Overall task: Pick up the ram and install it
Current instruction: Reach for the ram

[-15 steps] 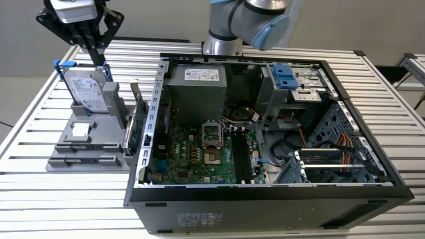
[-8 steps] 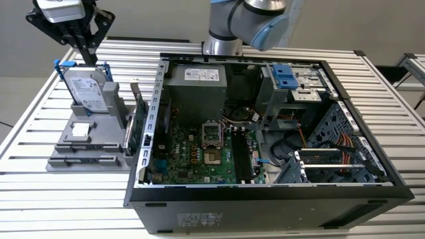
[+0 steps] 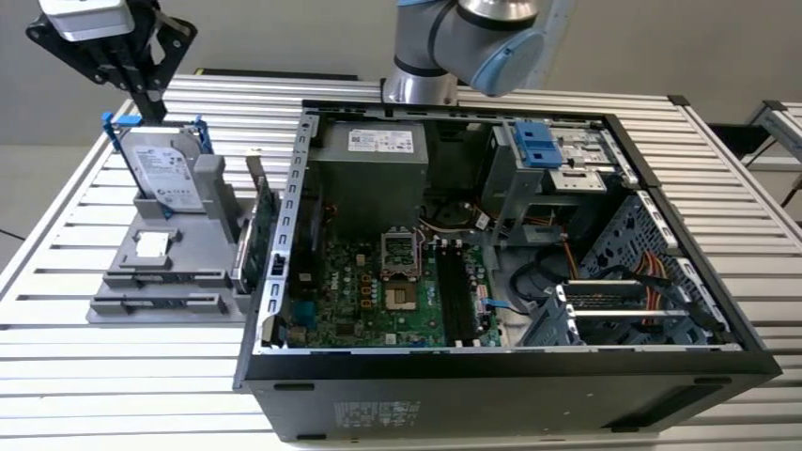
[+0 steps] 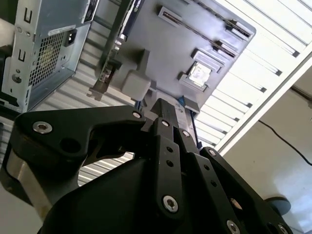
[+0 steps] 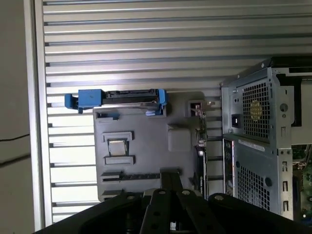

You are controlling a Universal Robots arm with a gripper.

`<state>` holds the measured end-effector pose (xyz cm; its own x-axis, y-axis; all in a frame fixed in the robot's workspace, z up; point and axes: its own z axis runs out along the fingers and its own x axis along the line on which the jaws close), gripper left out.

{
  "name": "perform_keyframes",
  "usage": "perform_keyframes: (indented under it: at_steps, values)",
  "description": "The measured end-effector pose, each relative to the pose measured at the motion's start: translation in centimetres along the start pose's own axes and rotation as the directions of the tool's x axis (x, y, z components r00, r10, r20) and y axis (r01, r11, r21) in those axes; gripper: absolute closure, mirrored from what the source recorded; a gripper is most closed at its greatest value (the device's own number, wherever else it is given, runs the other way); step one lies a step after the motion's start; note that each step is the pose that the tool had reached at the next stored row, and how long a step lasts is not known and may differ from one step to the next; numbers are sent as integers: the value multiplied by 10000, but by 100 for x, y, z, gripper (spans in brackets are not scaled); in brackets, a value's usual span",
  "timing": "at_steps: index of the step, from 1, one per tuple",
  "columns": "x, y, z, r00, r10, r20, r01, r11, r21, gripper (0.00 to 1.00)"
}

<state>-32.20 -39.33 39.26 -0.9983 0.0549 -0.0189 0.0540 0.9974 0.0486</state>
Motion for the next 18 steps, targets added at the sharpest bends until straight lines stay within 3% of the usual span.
perform_keyframes:
  at_steps: [11, 18]
  values:
    - [220, -12, -4, 10000, -1, 1, 1, 10000, -1, 100]
    - [317, -16, -7, 10000, -2, 0, 2, 10000, 0, 100]
